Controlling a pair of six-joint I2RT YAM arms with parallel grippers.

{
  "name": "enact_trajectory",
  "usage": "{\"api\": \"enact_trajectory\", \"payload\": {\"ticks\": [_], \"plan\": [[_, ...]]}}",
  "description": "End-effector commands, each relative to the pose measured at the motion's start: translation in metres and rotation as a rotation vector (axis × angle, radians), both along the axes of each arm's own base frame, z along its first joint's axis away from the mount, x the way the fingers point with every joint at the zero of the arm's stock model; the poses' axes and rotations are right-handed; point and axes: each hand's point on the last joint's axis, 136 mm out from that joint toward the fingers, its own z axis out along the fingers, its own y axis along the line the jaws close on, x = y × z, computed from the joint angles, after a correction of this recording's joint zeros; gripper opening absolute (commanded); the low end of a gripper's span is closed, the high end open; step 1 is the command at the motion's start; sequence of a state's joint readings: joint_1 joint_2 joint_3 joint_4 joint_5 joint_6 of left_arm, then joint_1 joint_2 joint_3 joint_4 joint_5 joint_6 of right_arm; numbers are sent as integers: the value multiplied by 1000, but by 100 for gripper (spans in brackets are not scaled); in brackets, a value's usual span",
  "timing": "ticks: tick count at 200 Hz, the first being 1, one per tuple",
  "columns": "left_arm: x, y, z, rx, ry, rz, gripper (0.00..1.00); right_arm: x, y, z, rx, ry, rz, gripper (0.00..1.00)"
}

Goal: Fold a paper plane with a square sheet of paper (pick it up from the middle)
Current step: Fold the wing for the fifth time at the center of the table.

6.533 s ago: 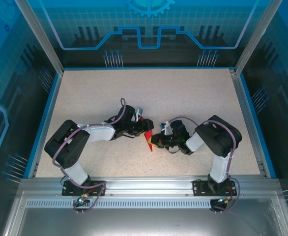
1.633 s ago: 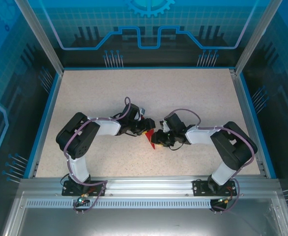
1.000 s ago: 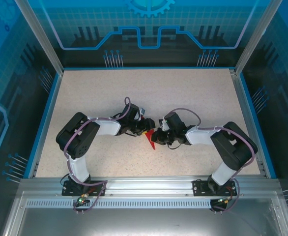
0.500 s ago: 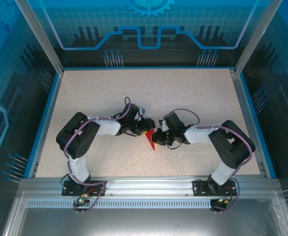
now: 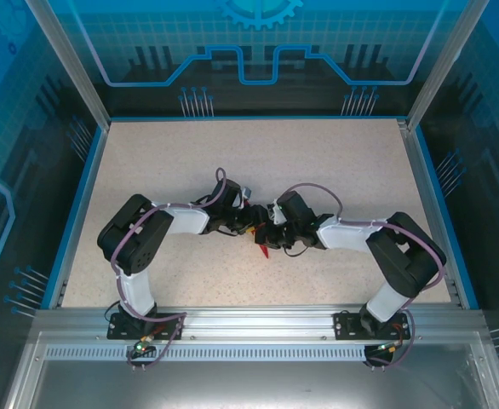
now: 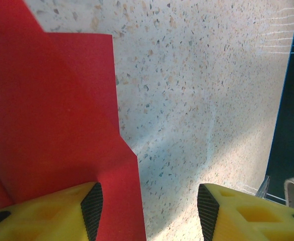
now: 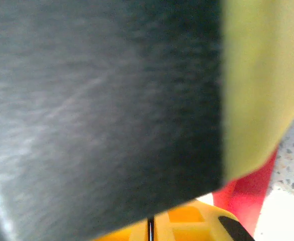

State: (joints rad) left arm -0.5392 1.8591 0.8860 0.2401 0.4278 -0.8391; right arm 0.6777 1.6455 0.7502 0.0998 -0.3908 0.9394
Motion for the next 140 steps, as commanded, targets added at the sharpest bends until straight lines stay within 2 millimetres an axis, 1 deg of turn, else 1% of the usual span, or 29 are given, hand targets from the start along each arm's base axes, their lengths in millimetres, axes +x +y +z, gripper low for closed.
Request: {"api": "enact_trajectory", "payload": {"ticks": [1,25,45,74,140], "plan": [[-8,9,-25,59,77,9,56,-3,-4,-18,-45,36,-7,10],[-8,10,-26,60,76,7,56,-4,-10,-26,-55,48,-16,10],[-9,10,-27,61,79,7,56,-8,-16,-35,-73,66,-20,10],[-8,9,-27,62,78,6,56,-13,-20,-43,-81,85,-21,10],[-9,10,-29,68,83,7,56,-19,-36,-50,-125,97,-35,9]]}}
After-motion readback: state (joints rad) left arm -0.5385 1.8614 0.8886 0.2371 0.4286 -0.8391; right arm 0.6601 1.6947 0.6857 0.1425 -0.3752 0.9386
